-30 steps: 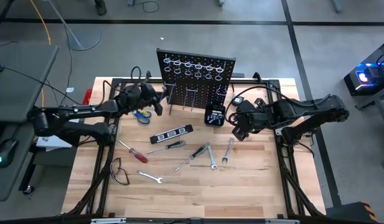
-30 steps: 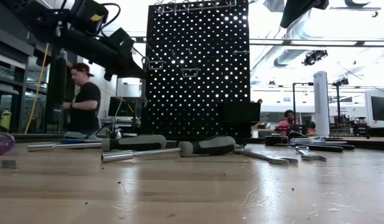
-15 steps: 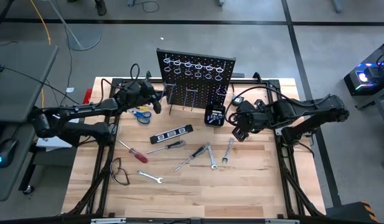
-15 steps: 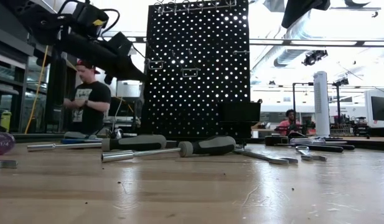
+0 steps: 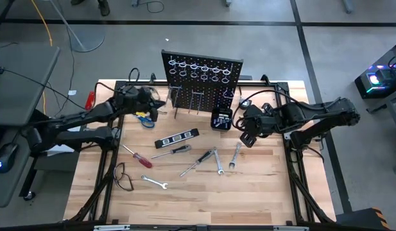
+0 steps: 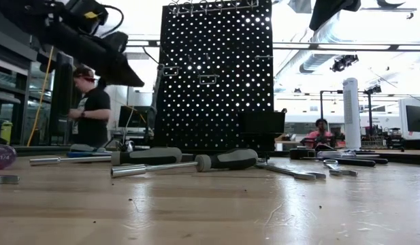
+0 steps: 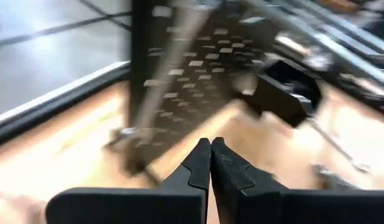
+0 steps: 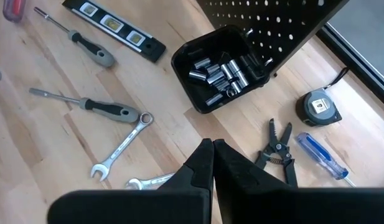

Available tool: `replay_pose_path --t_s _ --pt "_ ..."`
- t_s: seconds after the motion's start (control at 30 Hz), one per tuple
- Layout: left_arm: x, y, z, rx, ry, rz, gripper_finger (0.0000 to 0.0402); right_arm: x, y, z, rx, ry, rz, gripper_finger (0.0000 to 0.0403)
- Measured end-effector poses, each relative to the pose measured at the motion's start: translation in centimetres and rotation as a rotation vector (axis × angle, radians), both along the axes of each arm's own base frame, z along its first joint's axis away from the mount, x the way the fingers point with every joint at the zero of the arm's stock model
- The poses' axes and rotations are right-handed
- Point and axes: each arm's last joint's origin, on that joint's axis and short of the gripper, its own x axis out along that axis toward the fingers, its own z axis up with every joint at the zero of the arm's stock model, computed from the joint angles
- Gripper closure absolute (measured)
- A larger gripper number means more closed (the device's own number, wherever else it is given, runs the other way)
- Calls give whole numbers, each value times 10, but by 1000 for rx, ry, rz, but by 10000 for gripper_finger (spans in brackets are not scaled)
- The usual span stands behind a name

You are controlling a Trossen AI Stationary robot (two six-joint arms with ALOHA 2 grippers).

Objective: Hang tools onto peg board
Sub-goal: Adjust the pegboard

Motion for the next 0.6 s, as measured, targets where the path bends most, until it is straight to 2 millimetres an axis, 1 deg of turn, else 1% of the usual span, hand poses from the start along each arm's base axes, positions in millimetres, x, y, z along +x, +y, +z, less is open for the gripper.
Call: replay_pose_path --t_s 0.13,0.23,0.3,0.37,0.47,0.6 --pt "-6 7 6 98 8 195 401 0 0 0 -13 0 2 403" --pt "-8 19 11 158 -29 325 401 0 -1 0 -27 2 8 403" --pt "-8 29 14 186 -76 372 401 0 -1 0 -31 4 10 403" --pt "-7 39 16 211 -137 380 401 0 -1 0 -32 4 9 403" --pt "-3 53 17 235 -213 347 401 0 -1 0 -31 4 10 403" --pt "10 71 24 236 -236 257 401 0 -1 0 -27 4 11 403"
